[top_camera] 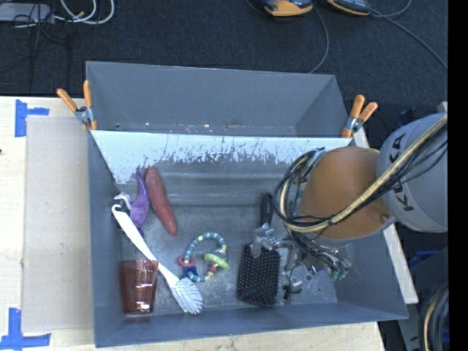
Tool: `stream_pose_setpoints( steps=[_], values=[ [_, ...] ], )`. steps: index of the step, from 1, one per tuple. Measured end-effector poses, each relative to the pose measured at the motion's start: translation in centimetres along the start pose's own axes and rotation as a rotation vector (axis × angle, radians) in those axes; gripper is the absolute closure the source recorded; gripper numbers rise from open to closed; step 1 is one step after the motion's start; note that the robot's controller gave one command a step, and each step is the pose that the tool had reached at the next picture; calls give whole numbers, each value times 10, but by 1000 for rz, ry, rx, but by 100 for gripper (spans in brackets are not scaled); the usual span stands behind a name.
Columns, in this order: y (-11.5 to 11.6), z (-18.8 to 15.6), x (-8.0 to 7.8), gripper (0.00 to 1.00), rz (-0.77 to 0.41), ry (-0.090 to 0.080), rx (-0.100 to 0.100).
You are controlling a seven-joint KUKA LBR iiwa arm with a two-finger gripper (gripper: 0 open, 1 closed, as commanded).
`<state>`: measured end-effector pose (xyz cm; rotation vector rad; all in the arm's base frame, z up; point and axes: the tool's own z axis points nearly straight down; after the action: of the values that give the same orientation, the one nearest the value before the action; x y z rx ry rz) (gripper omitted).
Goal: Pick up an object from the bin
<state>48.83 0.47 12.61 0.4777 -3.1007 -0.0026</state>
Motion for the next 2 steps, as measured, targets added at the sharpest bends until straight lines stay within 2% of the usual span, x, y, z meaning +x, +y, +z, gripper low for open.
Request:
stream_pose_setpoints(
  steps=[1, 2],
  values=[
    [-4, 11, 7, 0, -197, 4, -2],
    [-9, 11, 0, 0, -523, 0, 0]
  ],
)
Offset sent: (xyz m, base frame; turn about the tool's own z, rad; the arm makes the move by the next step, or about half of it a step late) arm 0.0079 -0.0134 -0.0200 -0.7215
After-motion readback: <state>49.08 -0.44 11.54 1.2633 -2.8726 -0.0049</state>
